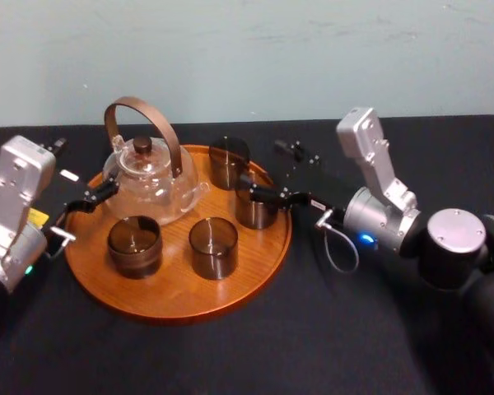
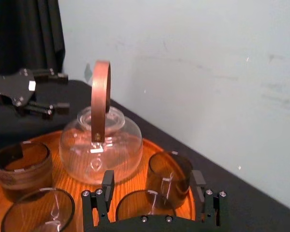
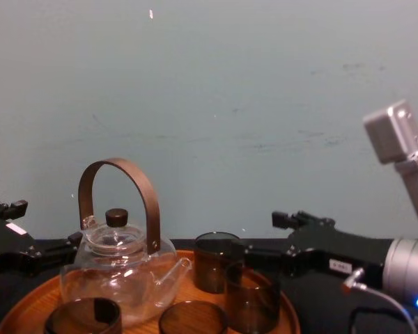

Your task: Pick up the glass from the table and place it on the tray.

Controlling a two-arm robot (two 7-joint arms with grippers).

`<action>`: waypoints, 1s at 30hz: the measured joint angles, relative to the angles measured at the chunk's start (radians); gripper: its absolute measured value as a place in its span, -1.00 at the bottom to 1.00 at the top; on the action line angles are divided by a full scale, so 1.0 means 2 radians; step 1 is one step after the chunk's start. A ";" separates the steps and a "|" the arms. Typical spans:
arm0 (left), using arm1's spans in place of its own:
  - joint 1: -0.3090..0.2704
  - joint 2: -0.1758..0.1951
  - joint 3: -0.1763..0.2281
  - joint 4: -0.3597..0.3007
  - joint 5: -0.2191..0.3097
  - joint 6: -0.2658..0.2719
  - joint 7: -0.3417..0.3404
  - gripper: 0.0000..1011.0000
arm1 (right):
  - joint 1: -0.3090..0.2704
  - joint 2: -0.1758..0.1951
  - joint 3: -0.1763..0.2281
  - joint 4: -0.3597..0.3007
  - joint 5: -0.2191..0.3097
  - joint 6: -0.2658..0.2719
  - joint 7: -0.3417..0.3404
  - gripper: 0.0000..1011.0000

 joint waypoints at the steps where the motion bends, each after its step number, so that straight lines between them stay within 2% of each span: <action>1: 0.000 0.000 0.000 0.000 0.000 0.000 0.000 0.98 | -0.003 0.002 0.001 -0.007 0.001 0.001 -0.001 0.98; 8: 0.000 0.000 0.000 0.000 0.000 0.000 0.000 0.98 | -0.031 0.024 0.011 -0.067 0.009 0.003 -0.009 0.98; 14: 0.000 0.000 0.000 0.000 0.000 0.000 0.000 0.98 | -0.072 0.049 0.029 -0.118 0.015 -0.006 -0.029 0.98; 15: 0.000 0.000 0.000 0.000 0.000 0.000 0.000 0.98 | -0.072 0.049 0.029 -0.118 0.015 -0.006 -0.029 0.98; 22: 0.000 0.000 0.000 0.000 0.000 0.000 0.000 0.98 | -0.120 0.072 0.062 -0.150 0.010 -0.020 -0.061 0.98; 30: 0.000 0.000 0.000 0.000 0.000 0.000 0.000 0.98 | -0.151 0.082 0.097 -0.158 0.001 -0.032 -0.086 0.98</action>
